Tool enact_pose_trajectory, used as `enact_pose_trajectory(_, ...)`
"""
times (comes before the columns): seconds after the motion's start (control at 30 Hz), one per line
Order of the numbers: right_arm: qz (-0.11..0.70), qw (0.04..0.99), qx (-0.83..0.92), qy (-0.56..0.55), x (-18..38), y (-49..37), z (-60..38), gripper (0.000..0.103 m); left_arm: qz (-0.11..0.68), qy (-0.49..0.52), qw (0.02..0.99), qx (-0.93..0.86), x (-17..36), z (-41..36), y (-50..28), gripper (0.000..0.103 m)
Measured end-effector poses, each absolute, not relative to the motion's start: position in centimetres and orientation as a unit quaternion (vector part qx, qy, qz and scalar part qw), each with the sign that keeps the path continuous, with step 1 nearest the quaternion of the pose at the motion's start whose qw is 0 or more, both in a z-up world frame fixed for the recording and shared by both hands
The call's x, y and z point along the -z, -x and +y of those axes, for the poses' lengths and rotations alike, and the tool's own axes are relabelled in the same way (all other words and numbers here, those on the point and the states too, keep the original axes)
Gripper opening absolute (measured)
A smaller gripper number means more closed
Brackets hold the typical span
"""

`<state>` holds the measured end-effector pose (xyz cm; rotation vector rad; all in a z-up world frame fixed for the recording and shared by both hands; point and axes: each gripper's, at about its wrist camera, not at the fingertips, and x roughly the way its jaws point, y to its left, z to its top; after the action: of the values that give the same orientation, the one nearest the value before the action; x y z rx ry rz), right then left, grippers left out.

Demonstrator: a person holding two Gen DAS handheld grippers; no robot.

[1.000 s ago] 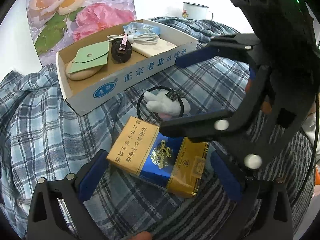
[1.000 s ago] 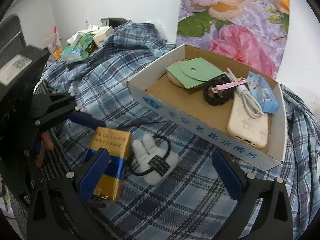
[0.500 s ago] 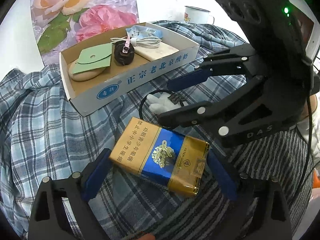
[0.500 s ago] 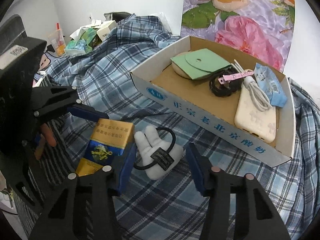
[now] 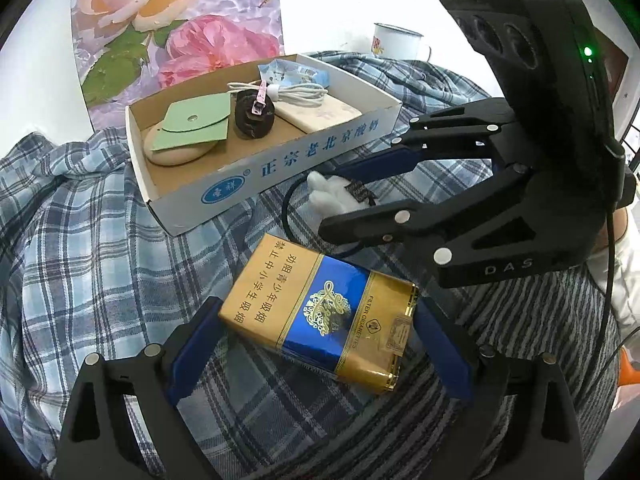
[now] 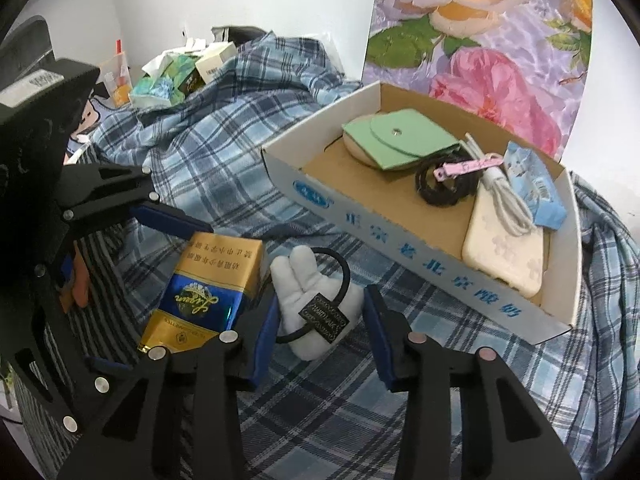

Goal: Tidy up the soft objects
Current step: 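Grasp the white glove hair tie with the right tool while left lifts the gold box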

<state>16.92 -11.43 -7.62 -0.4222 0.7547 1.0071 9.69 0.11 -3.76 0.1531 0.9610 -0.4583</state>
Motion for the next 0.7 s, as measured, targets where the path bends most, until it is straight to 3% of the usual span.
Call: enact_pose_trajectory(0.7, 0.255, 0.852, -0.433, 0.149, 3.4, -16.6, -13.8, 0.041, 0.395, -0.015, 0.897, 0.197, 0.5, 2.8, -9.4, 0.096)
